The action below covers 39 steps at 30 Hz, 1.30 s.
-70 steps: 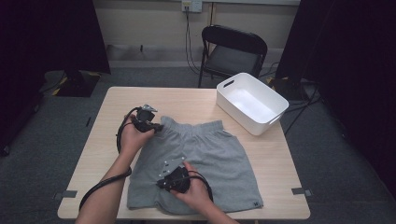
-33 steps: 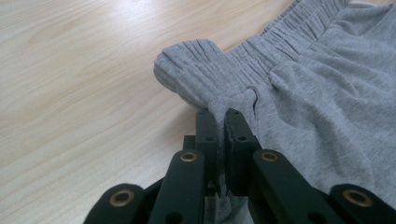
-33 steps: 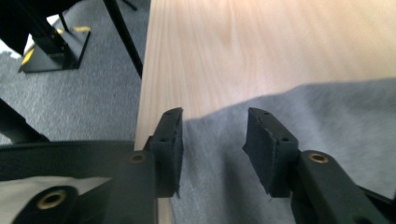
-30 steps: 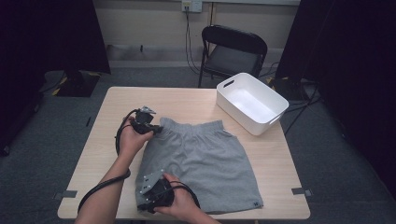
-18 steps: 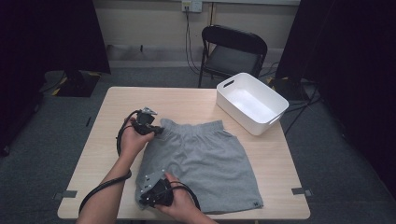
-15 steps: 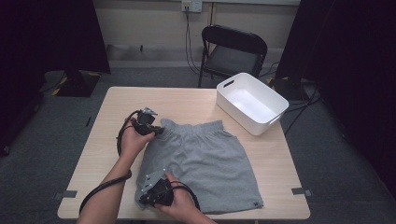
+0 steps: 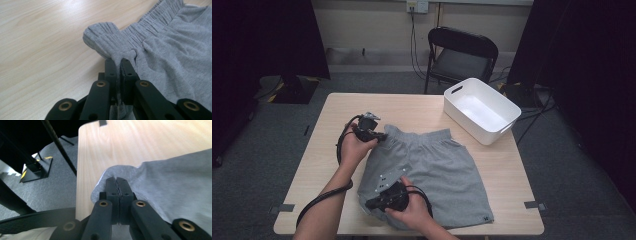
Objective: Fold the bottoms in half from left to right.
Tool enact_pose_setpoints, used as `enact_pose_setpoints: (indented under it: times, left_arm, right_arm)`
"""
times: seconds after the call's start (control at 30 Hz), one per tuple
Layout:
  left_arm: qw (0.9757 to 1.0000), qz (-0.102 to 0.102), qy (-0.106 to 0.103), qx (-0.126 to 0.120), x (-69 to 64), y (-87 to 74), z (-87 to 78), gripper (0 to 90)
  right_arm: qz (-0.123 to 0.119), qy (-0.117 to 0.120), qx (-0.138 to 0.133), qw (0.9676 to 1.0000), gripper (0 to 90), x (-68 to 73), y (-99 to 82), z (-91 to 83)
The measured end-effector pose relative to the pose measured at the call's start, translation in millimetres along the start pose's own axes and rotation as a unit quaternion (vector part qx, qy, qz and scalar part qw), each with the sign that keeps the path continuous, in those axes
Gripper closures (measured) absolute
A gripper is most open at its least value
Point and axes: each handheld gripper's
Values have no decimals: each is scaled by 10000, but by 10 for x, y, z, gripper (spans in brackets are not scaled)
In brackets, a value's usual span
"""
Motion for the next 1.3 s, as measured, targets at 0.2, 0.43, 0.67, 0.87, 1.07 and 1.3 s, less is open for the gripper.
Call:
enact_pose_setpoints:
  times: [0.2,0.43,0.67,0.87,1.07,1.3]
  left_arm:
    - [10000,33,46,15,-1,37,-31,864]
    - [10000,54,47,15,-17,60,-44,865]
    - [10000,54,50,55,-27,53,-15,865]
    - [10000,60,39,46,-28,40,-13,865]
    - [9999,79,52,40,-6,74,-63,867]
    - [9999,152,76,30,8,105,-140,866]
  right_arm:
    - [120,-125,-213,9996,900,-103,82,-234]
    - [178,-199,-383,9989,900,-159,130,-381]
    - [231,-184,-310,9991,900,-184,57,-368]
    - [356,-71,-338,9988,900,-174,-27,-282]
    - [312,-74,-439,9985,900,-175,61,-325]
    - [290,-109,-538,9981,900,-172,198,-414]
Point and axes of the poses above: each handheld gripper's, and its own axes: z roughly forward along the jaws, y roughly out of its top, x roughly to its left, and after that the axes turned 9 degrees about -x, right-handed
